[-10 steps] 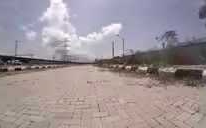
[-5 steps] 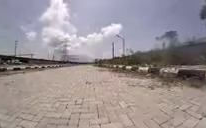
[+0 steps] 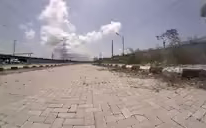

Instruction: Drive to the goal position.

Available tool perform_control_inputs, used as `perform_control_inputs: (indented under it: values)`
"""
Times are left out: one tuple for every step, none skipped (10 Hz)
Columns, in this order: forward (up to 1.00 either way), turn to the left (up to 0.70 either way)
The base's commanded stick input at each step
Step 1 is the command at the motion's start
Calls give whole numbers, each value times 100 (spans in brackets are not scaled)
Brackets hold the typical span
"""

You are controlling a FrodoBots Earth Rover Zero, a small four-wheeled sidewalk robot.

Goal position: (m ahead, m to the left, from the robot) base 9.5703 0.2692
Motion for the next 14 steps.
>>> perform_control_inputs:
  values:
    - [70, 21]
    - [70, 32]
    - [70, 19]
    - [70, 0]
    - [70, 0]
    - [70, 0]
    - [70, 0]
    - [70, 0]
    - [70, 0]
    - [70, 0]
    - [70, 5]
    - [70, 10]
    - [70, 16]
    - [70, 21]
